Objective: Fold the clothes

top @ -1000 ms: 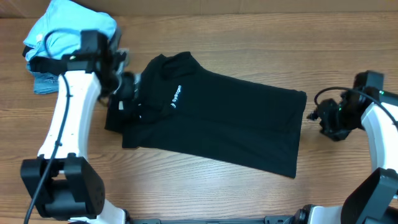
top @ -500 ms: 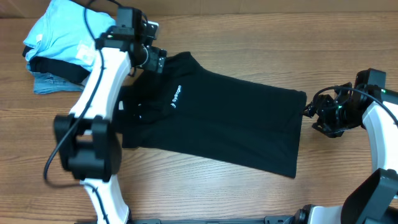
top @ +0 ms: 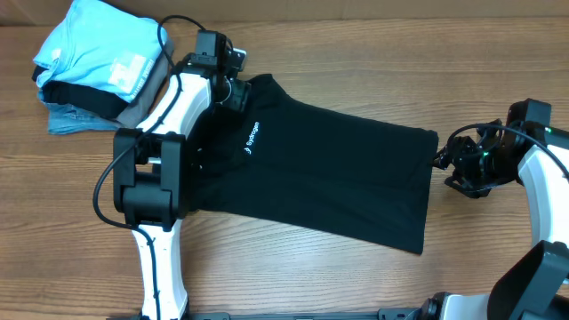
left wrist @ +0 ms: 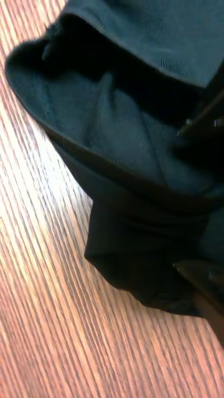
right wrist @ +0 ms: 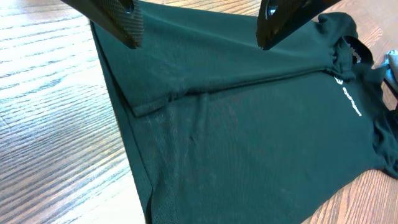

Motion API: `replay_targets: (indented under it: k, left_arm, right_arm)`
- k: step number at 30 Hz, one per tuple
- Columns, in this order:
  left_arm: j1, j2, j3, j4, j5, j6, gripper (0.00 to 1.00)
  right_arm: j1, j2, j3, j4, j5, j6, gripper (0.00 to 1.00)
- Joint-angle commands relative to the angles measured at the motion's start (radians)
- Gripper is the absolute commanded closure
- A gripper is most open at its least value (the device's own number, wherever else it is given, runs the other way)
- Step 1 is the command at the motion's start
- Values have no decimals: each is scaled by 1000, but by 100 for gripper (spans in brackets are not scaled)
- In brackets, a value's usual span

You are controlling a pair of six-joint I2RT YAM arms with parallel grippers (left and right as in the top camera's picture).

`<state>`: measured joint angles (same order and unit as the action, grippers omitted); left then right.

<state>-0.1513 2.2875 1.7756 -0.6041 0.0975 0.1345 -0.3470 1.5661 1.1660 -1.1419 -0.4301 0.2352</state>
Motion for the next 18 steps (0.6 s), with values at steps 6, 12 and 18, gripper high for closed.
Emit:
replay_targets:
  k: [6, 12, 18]
  left_arm:
    - [-8, 1, 37, -26, -17, -88, 85]
    - [0, 1, 111, -153, -48, -98, 96]
    - [4, 1, 269, -359, -128, -97, 96]
  right_arm:
    - [-1, -12, 20, 16, -4, -5, 38]
    - [-1, -12, 20, 130, 25, 0, 38]
    - [-1, 7, 19, 296, 45, 7, 38]
